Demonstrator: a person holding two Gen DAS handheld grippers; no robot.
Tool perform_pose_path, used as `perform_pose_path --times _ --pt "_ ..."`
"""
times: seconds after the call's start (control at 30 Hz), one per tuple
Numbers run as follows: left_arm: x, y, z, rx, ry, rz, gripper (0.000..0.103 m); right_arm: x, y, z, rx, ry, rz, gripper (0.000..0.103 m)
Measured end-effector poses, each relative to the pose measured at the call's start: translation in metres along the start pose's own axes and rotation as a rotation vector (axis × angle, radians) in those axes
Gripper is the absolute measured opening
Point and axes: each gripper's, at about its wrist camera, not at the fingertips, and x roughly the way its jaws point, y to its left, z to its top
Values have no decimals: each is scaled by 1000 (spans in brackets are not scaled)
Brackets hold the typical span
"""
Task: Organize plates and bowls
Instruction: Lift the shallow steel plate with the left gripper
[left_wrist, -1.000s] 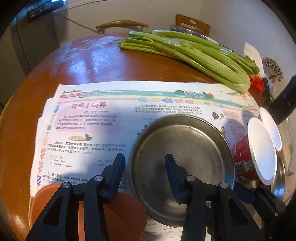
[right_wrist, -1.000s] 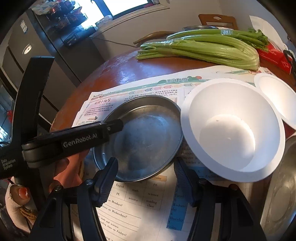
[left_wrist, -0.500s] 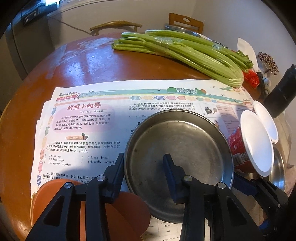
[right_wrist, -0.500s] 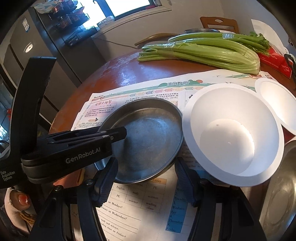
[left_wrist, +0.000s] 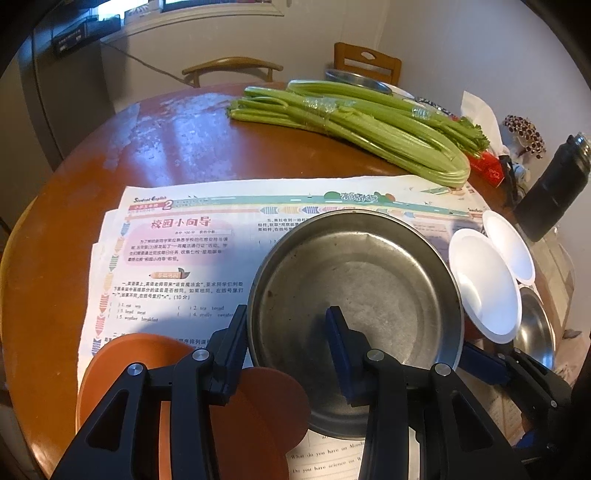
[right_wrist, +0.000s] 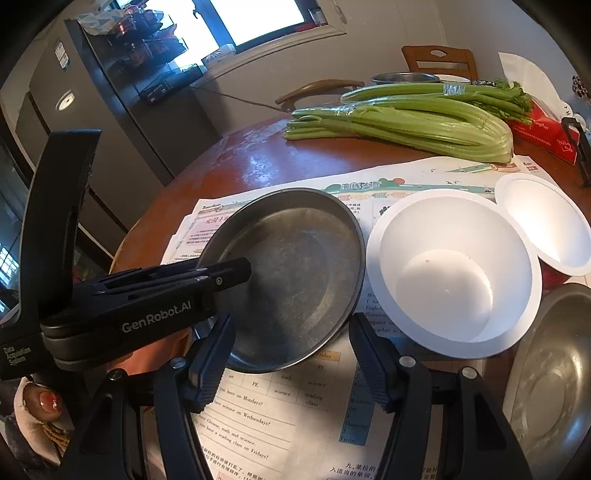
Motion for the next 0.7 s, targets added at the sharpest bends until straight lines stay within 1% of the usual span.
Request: perform_pose_path --times 0.2,0.33,0.43,0.7 --pt "-11 -2 2 2 -30 -6 43 -10 3 2 -11 -31 1 64" --pt "-11 -5 6 0 -46 -25 43 -17 6 4 -27 -58 -20 64" --pt "-9 -5 8 -4 -45 -30 43 -18 6 7 -23 -65 -27 64" --pt "-17 -7 14 -2 -78 -43 43 -21 9 8 -29 -78 -43 64"
